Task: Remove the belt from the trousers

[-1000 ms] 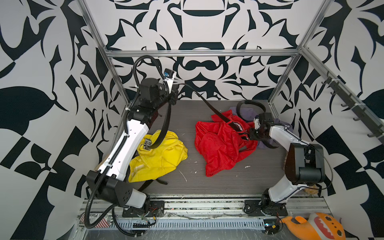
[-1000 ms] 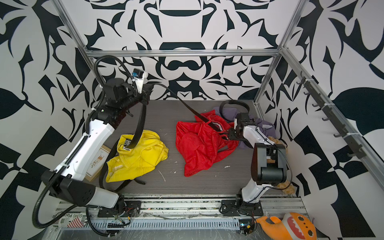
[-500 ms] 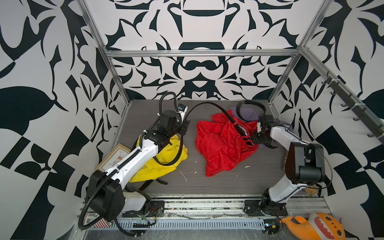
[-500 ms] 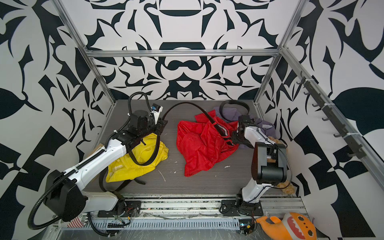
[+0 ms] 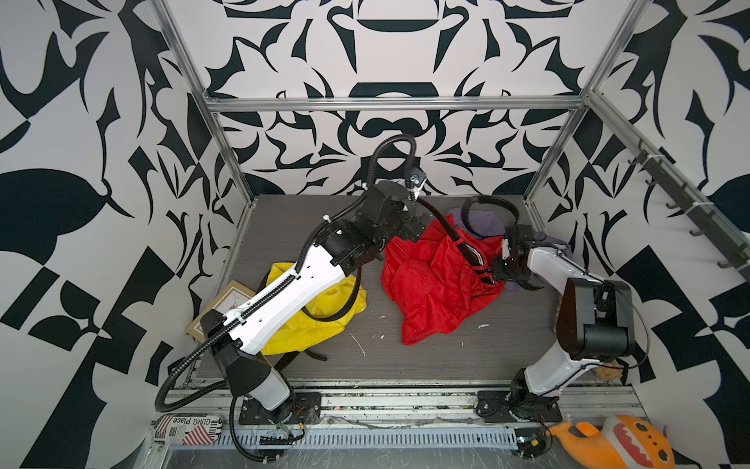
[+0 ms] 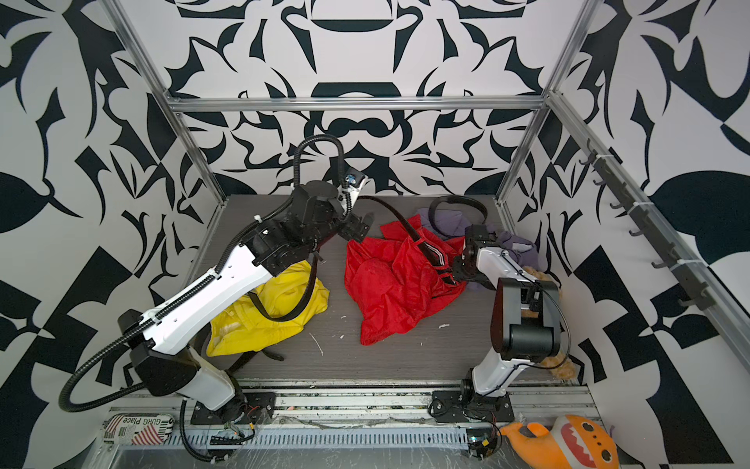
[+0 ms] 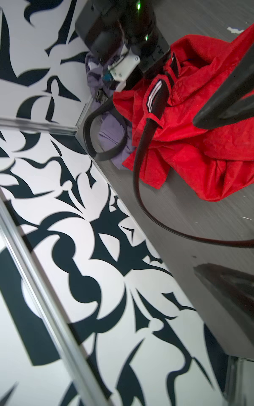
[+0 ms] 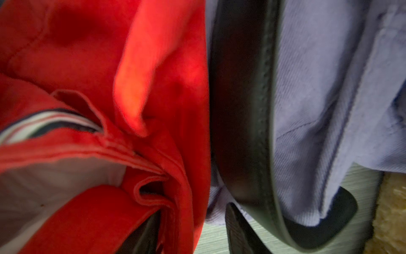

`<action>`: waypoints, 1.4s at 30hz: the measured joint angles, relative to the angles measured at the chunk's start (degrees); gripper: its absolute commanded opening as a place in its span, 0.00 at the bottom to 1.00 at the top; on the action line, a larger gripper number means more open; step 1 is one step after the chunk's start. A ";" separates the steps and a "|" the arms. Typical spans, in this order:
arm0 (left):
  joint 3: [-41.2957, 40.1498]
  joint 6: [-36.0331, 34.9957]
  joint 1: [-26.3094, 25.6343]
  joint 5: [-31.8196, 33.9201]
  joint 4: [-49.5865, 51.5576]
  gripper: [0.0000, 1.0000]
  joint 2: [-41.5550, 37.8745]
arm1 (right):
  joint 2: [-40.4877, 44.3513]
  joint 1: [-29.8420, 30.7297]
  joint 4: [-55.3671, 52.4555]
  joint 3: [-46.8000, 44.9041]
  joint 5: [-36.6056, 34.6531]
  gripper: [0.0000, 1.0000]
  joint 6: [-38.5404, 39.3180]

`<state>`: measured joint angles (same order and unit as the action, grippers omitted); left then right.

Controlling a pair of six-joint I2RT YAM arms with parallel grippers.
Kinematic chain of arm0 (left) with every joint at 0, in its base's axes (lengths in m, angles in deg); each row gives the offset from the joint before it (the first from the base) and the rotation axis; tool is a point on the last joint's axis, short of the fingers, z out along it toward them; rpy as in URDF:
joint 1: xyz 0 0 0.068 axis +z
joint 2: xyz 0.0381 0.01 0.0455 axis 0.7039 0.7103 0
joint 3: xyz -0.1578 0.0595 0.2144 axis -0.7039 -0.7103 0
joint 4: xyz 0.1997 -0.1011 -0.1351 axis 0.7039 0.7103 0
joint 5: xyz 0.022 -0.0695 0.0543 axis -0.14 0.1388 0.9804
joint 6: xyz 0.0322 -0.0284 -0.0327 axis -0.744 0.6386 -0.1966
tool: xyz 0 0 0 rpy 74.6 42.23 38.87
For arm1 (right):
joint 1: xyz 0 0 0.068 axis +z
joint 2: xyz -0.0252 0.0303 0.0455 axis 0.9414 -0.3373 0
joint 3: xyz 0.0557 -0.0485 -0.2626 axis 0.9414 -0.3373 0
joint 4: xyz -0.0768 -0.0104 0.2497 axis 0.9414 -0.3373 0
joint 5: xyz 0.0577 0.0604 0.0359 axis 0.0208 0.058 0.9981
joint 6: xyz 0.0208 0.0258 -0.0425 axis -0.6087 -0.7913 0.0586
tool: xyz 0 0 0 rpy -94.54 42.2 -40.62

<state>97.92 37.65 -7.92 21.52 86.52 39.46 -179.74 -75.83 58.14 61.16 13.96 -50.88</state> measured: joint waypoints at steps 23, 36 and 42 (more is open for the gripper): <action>31.10 41.11 -0.59 -4.92 15.02 0.88 36.11 | 0.02 0.31 1.55 -1.20 -0.52 0.53 0.00; 37.44 52.54 1.64 -1.05 9.40 0.74 46.14 | 0.28 1.53 2.69 -2.08 -1.92 0.54 0.02; 38.51 51.52 2.23 1.05 7.06 0.41 48.37 | 0.28 2.10 2.86 -2.19 -2.78 0.54 0.00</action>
<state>136.43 89.16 -5.69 22.57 93.58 87.83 -179.45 -73.73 61.01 58.97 11.19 -50.88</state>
